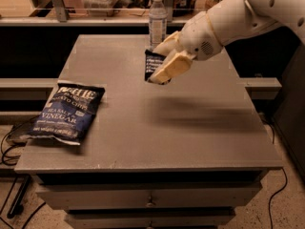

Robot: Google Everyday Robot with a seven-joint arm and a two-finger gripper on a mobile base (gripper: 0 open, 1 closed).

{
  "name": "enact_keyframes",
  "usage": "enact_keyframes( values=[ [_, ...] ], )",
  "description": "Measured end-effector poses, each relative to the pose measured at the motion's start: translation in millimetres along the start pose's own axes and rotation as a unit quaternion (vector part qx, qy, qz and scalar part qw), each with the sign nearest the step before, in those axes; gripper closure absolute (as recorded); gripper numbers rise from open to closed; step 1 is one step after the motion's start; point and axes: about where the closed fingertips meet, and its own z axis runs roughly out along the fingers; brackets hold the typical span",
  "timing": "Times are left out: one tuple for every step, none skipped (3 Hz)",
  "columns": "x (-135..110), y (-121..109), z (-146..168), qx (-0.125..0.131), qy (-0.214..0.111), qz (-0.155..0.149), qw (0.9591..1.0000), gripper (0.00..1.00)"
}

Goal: Move rxbar blueberry near blue chip bag

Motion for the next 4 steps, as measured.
enact_keyframes(
  values=[
    [-5.4,21.8,43.0,-0.036,-0.032,0.008,0.9988,1.00],
    [-10.4,42.5,80.4,-0.070,-0.060,0.019,0.9956,0.82],
    [-17.7,56.7,106.5,-0.090,-0.080,0.026,0.9924,0.59],
    [-22.9,66.5,122.8,-0.102,-0.097,0.037,0.9893,0.36]
  ],
)
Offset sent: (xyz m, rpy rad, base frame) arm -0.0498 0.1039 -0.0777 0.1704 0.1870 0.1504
